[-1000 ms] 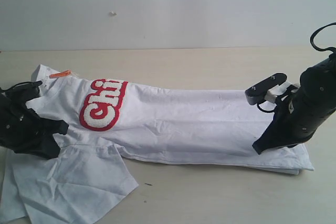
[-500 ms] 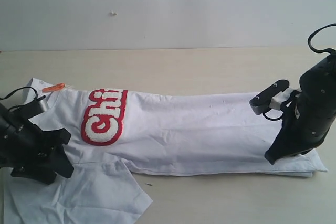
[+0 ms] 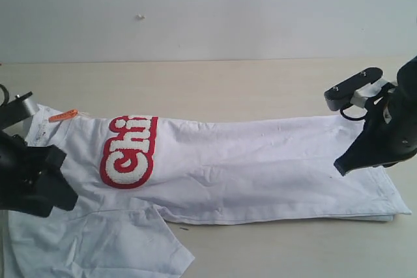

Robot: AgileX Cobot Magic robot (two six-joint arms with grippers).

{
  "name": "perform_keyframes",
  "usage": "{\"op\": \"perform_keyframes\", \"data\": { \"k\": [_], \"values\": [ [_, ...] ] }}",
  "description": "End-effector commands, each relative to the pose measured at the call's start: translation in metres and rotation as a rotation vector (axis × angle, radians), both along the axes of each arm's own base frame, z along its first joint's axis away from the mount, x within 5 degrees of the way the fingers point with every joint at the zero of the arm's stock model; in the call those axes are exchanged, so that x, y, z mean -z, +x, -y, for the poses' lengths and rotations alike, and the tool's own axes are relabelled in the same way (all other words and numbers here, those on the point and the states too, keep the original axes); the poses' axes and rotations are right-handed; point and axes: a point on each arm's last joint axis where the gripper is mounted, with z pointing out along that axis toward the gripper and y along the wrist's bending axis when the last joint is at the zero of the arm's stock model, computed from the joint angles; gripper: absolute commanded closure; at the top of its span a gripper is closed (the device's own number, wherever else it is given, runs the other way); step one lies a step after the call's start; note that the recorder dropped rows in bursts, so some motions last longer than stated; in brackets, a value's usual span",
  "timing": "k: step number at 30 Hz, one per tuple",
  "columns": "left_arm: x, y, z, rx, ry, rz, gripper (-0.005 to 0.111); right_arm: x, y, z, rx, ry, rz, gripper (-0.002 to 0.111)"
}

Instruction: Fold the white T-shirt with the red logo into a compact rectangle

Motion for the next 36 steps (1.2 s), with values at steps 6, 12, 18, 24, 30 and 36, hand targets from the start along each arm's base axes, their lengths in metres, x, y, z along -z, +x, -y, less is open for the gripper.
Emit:
{"op": "perform_keyframes", "data": {
  "k": [6, 12, 18, 24, 30, 36],
  "values": [
    [0.010, -0.079, 0.039, 0.421, 0.020, 0.119, 0.058, -0.021, -0.004, -0.002, 0.052, 0.072, 0.082, 0.108],
    [0.017, -0.087, 0.071, 0.925, 0.256, 0.498, 0.058, -0.021, -0.004, -0.003, 0.064, 0.091, 0.080, 0.108],
    [0.023, -0.090, 0.073, 1.069, 0.297, 0.508, 0.039, -0.021, -0.004, -0.004, 0.070, 0.097, 0.079, 0.108],
    [0.037, -0.088, 0.073, 1.096, 0.311, 0.443, 0.035, -0.021, -0.004, -0.004, 0.070, 0.097, 0.079, 0.108],
    [0.048, -0.088, 0.075, 1.090, 0.305, 0.384, 0.035, -0.021, -0.004, -0.004, 0.069, 0.098, 0.083, 0.108],
    [0.059, -0.087, 0.075, 1.094, 0.311, 0.344, 0.041, -0.021, -0.004, -0.004, 0.069, 0.101, 0.086, 0.108]
  ]
}}
